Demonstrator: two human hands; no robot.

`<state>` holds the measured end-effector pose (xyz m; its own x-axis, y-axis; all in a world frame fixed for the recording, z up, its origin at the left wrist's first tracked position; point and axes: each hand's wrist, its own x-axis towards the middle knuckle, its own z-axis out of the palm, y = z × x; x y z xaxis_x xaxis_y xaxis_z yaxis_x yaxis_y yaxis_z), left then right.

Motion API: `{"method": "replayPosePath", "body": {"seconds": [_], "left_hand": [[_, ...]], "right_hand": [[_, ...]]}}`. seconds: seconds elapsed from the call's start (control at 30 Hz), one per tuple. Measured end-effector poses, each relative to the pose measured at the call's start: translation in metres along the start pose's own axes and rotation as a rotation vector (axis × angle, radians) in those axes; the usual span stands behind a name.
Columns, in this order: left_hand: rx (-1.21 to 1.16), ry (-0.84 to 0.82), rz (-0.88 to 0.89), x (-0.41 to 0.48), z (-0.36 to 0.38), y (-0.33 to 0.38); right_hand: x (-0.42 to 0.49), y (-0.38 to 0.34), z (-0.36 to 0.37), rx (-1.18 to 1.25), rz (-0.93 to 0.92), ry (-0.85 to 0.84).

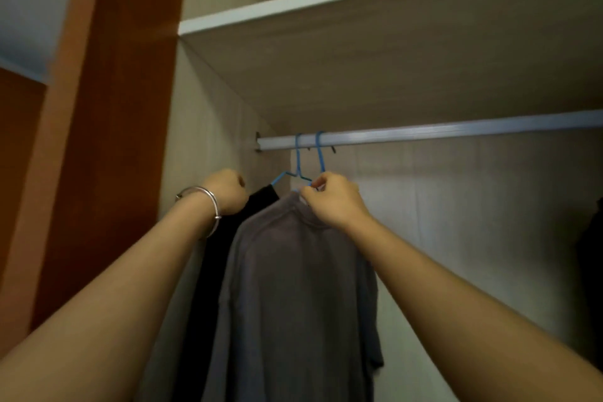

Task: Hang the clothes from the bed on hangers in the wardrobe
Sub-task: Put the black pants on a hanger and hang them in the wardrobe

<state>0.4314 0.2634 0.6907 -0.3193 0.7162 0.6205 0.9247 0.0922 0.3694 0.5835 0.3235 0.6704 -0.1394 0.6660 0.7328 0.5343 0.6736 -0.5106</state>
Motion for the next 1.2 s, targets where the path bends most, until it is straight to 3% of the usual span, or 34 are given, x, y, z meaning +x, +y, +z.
{"method": "replayPosePath", "body": {"seconds": [0.1, 0.2, 0.33, 0.53, 0.8, 1.07, 1.2], "left_hand": [[0.004, -0.102, 0.022, 0.013, 0.007, -0.006], [0.014, -0.1, 0.07, 0.016, 0.016, -0.003], [0.074, 0.002, 0.105, 0.017, 0.028, 0.006], [0.089, 0.122, 0.023, 0.018, 0.027, -0.001], [0.115, 0.148, 0.019, 0.007, 0.024, 0.001], [0.054, 0.163, 0.117, -0.011, 0.033, -0.011], [0.016, 0.143, 0.116, -0.04, 0.041, -0.024]], "right_hand": [[0.015, -0.014, 0.025, 0.11, 0.142, -0.073], [0.023, -0.015, 0.039, 0.184, 0.236, -0.14], [0.026, -0.01, 0.036, 0.135, 0.223, -0.101], [0.031, -0.011, 0.044, 0.204, 0.21, -0.085], [0.029, -0.016, 0.052, 0.305, 0.236, -0.106], [-0.005, -0.014, 0.036, 0.321, 0.171, -0.26], [-0.031, -0.007, 0.042, 0.395, 0.165, -0.216]]}}
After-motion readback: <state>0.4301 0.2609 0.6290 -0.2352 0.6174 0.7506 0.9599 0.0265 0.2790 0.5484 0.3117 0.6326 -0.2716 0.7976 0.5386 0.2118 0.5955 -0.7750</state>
